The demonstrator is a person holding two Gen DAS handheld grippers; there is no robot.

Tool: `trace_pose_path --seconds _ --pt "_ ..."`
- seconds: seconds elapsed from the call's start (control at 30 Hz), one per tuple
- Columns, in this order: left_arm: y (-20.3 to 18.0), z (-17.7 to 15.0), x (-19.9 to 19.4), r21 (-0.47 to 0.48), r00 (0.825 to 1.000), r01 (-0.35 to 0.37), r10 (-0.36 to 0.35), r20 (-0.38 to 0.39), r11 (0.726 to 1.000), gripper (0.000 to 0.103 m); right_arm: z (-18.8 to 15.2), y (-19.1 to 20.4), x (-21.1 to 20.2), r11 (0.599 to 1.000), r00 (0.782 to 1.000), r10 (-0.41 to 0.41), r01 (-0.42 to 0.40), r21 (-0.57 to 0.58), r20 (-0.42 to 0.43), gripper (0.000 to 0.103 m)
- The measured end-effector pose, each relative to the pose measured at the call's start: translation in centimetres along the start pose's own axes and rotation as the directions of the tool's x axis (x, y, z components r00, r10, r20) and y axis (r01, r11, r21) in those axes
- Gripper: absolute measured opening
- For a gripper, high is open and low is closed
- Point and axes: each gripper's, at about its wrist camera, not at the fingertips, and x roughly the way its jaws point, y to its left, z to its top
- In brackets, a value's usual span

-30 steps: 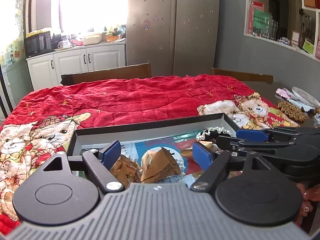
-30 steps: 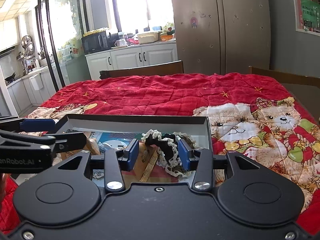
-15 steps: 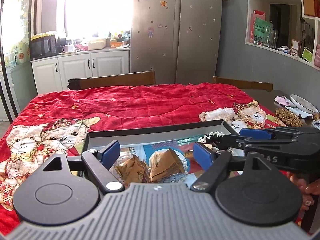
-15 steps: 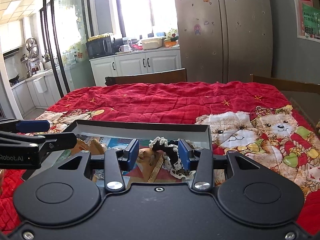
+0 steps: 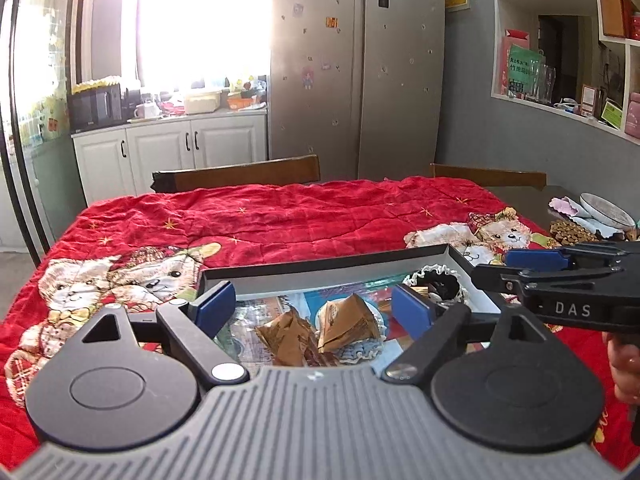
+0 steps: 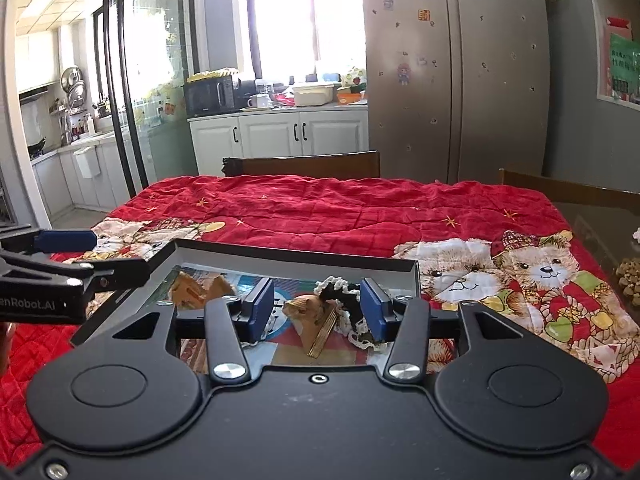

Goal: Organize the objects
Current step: 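Raise both open grippers from the box and move back toward the pile, then move the left gripper to a brown packet while the right moves to the cream scrunchie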

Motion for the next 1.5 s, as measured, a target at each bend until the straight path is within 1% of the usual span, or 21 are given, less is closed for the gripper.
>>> trace_pose_path --seconds 0.13,0.37,0.63,0.87,1.13,1.33,1.5 --pt "0.3 -0.1 -1.3 0.003 1.000 -0.005 0.005 0.014 1.000 0.093 -0.2 0.7 -1.2 1.000 1.000 -0.005 0.005 -0.027 0.003 0.049" --pt "0.6 -0.8 -3.5 0.029 0.999 -0.015 0.014 0.032 0.999 0.094 -0.9 1.7 -3.3 0.998 1.000 -0.005 0.005 -0.066 0.000 0.050" --pt "0.9 -2.2 -5.7 0.055 0.999 -0.016 0.014 0.038 0.998 0.096 -1.9 2.7 -5.7 0.996 1.000 -0.001 0.001 -0.087 -0.001 0.051" --pt "1.0 -3.9 -7.4 0.080 0.999 -0.021 0.018 0.044 0.997 0.098 -3.5 3.6 -7.5 0.995 1.000 0.014 -0.015 -0.102 -0.009 0.051" --pt "1.1 -5.4 -7.9 0.083 1.000 -0.012 0.011 0.017 0.996 0.098 -5.4 4.9 -7.6 0.992 0.998 0.044 -0.049 -0.115 -0.045 0.052" --pt "1.1 -6.4 -7.6 0.088 1.000 -0.005 0.006 -0.009 0.996 0.098 -6.7 5.3 -7.2 0.992 0.997 0.047 -0.055 -0.116 -0.067 0.053" --pt "1.2 -7.2 -7.2 0.089 0.999 0.004 -0.001 -0.033 0.996 0.098 -7.5 5.2 -6.7 0.993 0.994 0.060 -0.068 -0.091 -0.090 0.053"
